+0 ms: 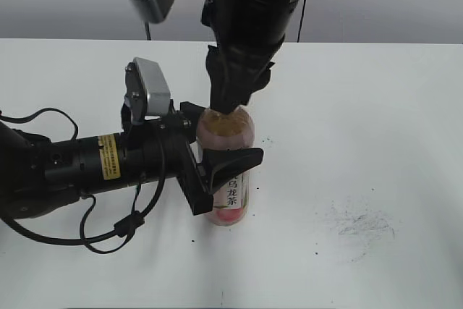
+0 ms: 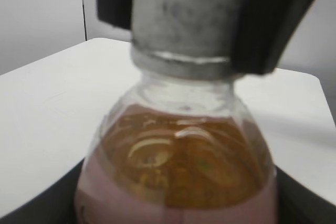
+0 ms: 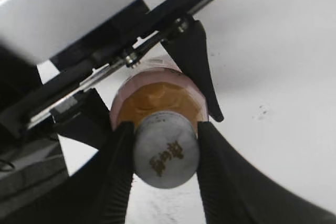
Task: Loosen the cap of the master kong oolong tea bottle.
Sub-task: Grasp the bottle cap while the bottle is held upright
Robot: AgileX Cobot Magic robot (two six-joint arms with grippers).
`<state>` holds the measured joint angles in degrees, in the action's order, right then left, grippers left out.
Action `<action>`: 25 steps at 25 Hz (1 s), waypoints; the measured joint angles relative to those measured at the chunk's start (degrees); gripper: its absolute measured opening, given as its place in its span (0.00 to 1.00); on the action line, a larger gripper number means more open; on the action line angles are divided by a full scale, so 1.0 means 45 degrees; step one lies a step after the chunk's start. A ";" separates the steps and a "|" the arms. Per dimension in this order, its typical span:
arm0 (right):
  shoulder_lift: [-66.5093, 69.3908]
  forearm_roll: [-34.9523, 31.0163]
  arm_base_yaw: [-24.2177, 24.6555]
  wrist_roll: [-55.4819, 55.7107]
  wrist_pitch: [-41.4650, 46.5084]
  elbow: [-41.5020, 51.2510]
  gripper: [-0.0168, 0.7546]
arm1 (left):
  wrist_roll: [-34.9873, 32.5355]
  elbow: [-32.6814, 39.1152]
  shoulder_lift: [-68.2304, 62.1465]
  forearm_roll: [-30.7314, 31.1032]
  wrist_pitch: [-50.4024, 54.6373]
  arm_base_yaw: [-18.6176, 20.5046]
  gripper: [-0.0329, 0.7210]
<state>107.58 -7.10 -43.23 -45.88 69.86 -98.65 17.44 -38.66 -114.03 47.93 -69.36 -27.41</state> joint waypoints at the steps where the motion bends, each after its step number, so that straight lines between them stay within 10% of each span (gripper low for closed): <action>1: 0.0000 -0.0004 0.0000 -0.0937 0.0012 0.0000 0.38 | 0.0000 0.0000 0.0000 0.0012 0.0000 0.0000 0.63; 16: 0.0000 -0.0196 0.0000 -1.7060 0.0090 -0.0011 0.39 | -0.0113 0.0000 0.0000 0.0102 -0.0028 0.0000 0.63; 25: 0.0000 -0.0079 0.0000 -1.5582 0.0007 -0.0011 0.53 | -0.0058 0.0000 0.0000 0.0050 -0.0015 0.0000 0.63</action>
<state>107.58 -7.46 -43.23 -116.00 69.90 -98.70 17.18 -38.66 -114.03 48.16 -69.43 -27.41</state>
